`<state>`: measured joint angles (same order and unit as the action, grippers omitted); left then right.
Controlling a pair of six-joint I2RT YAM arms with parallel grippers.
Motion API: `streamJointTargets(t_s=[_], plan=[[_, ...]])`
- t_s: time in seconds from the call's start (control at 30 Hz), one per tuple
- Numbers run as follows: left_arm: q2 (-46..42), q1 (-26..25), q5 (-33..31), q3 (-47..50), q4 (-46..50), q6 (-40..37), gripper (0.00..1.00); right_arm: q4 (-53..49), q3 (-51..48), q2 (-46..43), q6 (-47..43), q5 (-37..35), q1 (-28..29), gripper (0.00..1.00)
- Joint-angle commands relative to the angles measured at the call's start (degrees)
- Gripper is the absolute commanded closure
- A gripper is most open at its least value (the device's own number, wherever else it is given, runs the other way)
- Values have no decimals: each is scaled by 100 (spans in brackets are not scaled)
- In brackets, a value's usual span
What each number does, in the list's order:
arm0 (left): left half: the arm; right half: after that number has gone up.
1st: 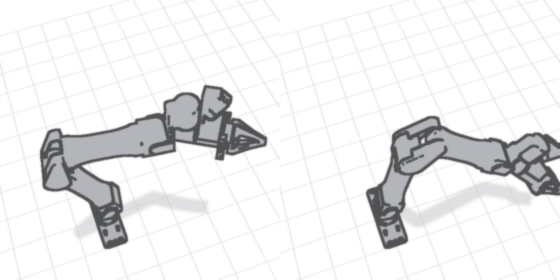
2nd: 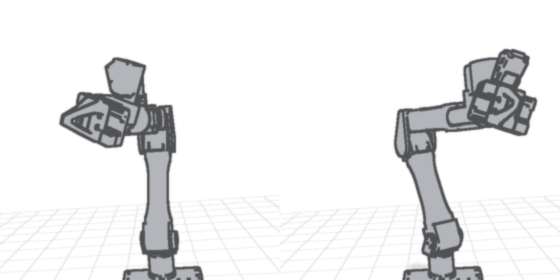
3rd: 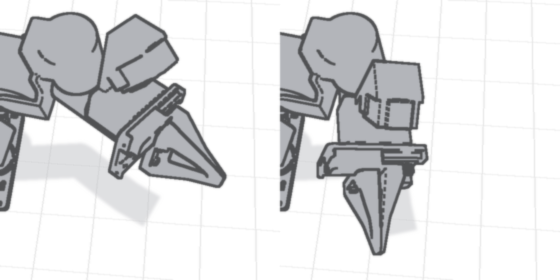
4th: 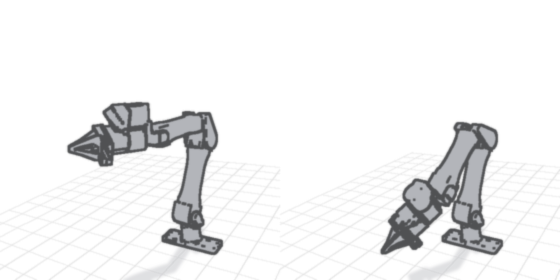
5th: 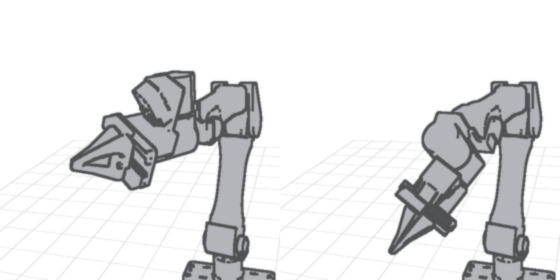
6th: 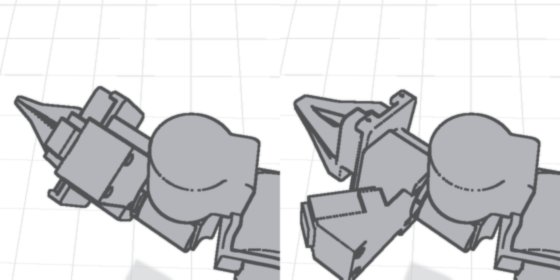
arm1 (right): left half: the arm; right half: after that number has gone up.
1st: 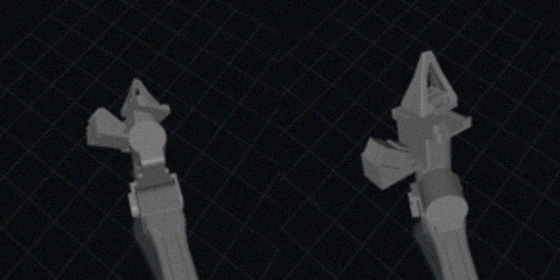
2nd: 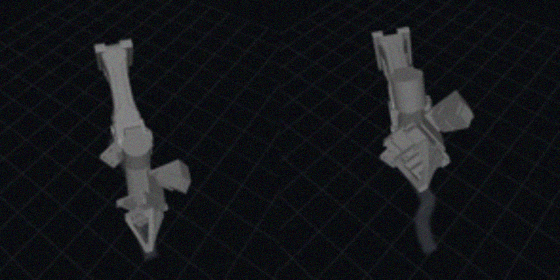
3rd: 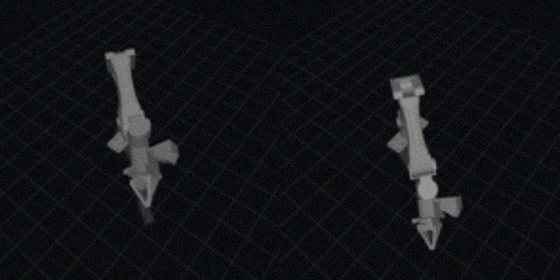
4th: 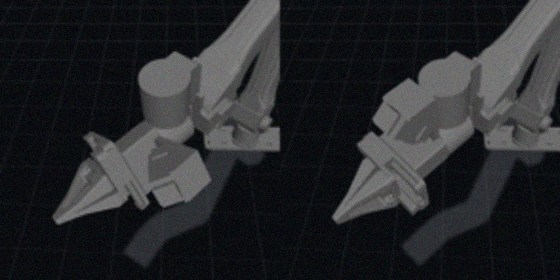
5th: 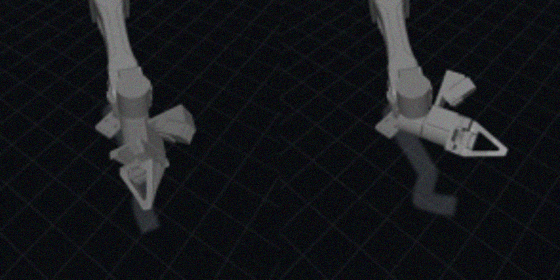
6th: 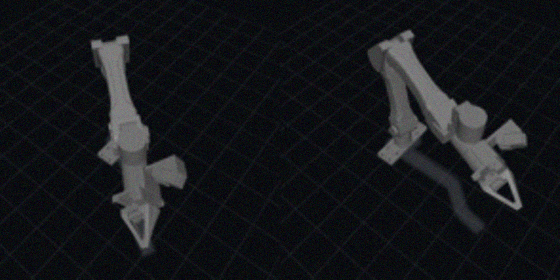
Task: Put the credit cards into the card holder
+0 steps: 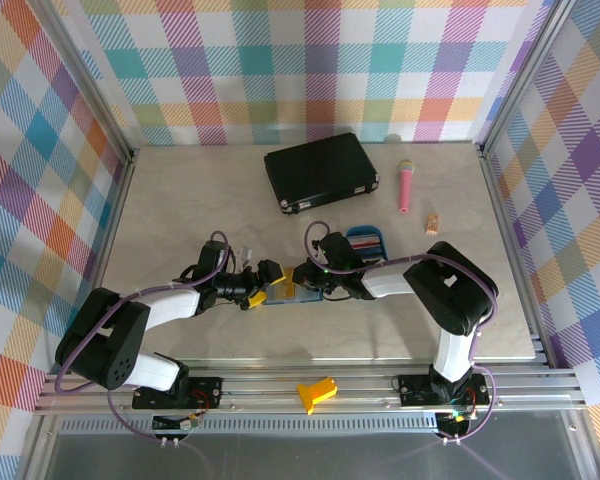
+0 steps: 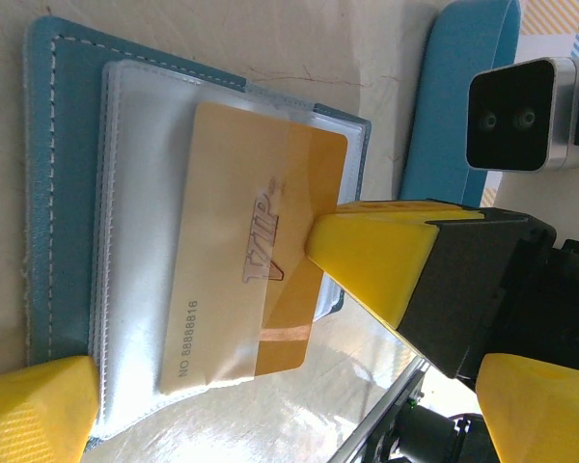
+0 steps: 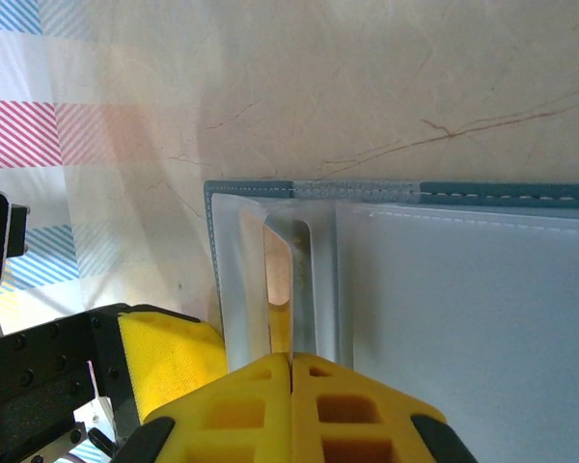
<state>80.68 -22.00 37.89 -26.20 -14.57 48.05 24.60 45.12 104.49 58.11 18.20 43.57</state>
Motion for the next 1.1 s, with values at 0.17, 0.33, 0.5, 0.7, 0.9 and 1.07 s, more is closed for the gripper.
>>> streamJointTargets(t_s=[0.17,0.33,0.5,0.7,0.9,1.07], plan=[[84,-68,-10,-127,130,-129,0,18,162,245,148,-55,116,98],[75,-68,8,-140,147,-129,0,-15,204,254,136,-69,152,92],[2,-68,-45,-128,244,-159,0,-750,366,-126,-361,-350,152,76],[-78,-68,-71,-105,280,-175,0,-1907,708,-555,-756,-749,143,64],[-331,-68,-172,-303,774,-535,2,-3379,1226,-662,-701,-1236,160,60],[-691,-68,-367,-541,1525,-888,4,-4293,1639,-710,-871,-1541,224,58]])
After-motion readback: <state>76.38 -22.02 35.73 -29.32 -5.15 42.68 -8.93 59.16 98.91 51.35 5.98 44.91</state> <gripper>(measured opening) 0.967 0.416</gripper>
